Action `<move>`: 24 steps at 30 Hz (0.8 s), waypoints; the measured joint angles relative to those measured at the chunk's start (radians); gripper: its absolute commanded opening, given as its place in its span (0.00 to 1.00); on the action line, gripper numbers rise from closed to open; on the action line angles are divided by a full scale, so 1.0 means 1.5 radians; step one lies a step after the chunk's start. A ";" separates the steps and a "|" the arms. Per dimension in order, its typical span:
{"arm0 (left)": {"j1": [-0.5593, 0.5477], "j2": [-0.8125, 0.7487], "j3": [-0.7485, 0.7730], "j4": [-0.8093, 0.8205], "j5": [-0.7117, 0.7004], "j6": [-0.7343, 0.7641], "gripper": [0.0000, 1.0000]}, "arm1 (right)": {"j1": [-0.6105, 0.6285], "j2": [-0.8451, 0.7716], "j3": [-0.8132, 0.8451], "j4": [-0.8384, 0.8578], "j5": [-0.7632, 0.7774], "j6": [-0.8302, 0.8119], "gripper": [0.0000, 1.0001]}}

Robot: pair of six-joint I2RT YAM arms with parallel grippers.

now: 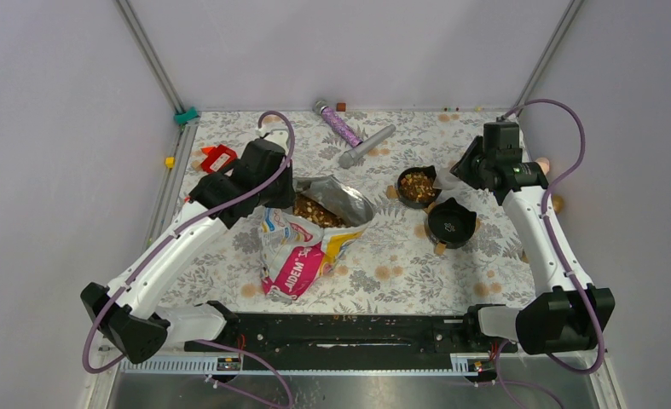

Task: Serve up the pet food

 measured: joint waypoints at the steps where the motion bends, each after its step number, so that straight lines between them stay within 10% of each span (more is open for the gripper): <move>1: 0.000 -0.003 0.000 -0.002 -0.004 0.001 0.00 | 0.001 0.000 0.000 -0.002 -0.001 -0.004 0.00; 24: 0.000 -0.019 0.000 -0.014 -0.035 0.008 0.00 | 0.001 -0.041 -0.027 -0.020 -0.045 -0.035 0.00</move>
